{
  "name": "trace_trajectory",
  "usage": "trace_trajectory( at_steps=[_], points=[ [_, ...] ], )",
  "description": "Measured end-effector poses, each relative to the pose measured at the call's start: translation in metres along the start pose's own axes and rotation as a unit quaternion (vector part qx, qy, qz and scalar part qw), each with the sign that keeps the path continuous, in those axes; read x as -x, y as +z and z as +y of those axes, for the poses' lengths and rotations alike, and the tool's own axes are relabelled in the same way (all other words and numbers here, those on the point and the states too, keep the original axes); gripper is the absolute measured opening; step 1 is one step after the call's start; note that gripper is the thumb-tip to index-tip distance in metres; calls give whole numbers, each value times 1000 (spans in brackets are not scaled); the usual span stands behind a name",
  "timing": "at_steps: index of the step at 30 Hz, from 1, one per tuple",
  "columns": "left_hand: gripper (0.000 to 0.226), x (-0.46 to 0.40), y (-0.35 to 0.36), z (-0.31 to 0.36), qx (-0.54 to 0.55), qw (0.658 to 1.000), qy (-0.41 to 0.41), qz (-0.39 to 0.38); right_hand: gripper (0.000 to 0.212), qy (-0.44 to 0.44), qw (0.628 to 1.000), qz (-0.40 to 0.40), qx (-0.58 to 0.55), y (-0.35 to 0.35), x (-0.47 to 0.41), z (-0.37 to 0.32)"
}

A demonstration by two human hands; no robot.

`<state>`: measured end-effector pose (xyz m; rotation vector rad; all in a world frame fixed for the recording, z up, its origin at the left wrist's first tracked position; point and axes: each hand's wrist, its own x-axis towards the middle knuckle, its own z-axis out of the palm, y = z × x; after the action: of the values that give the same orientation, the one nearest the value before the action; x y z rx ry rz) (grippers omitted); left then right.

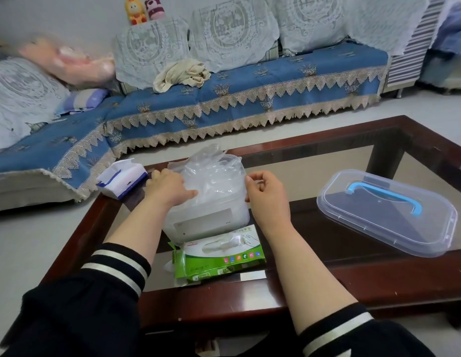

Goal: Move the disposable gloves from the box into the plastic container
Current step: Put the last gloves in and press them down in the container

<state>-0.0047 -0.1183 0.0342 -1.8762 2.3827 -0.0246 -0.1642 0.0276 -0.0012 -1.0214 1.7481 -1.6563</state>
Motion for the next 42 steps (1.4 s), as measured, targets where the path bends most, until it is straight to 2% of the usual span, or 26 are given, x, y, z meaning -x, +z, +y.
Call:
trace_trajectory(
  at_steps=[1,3,6,9,11,14,16,18,19,20,21,24,25,27,30,32,36,40,42],
  points=[
    [63,3,-1,-1,-37,999,4,2,13,-2,1000,-12,15,0,1,0],
    [62,5,-3,-3,-43,999,8,9,13,-5,998,-38,44,0,1,0],
    [45,8,-7,-10,22,999,-7,34,7,-7,995,-79,65,0,3,2],
    [21,14,-7,-15,80,991,-20,108,7,-14,988,-136,73,5,8,3],
    [21,20,-3,-18,92,987,-23,131,11,-20,980,-176,89,10,13,4],
    [35,32,8,-20,123,975,-18,182,11,-26,963,-237,129,18,21,4],
    [36,46,16,-19,183,942,6,282,17,-31,944,-283,167,26,26,7],
    [28,69,27,-13,267,870,91,404,28,-42,923,-317,213,36,29,14],
    [25,82,32,-9,298,841,135,431,35,-51,912,-326,243,41,30,18],
    [23,94,36,-4,325,831,169,418,40,-61,900,-332,278,45,30,23],
    [21,103,39,0,354,841,180,368,44,-69,887,-334,313,47,29,27],
    [18,110,52,1,390,900,129,146,45,-77,857,-333,386,48,25,35],
    [20,108,58,-3,386,910,117,98,43,-77,852,-331,398,48,25,36],
    [30,105,70,-12,359,927,107,26,40,-78,852,-324,404,48,25,37],
    [62,103,86,-20,290,949,103,-69,33,-71,864,-307,392,49,26,39],
    [74,101,92,-20,254,958,100,-93,27,-61,871,-297,386,49,26,40],
    [57,99,100,-17,241,964,90,-63,13,-42,887,-276,367,50,28,38],
    [53,100,102,-10,253,964,68,-49,13,-44,887,-271,370,52,27,35],
    [53,101,103,-9,254,964,58,-43,25,-42,887,-269,372,52,27,35]
  ],
)
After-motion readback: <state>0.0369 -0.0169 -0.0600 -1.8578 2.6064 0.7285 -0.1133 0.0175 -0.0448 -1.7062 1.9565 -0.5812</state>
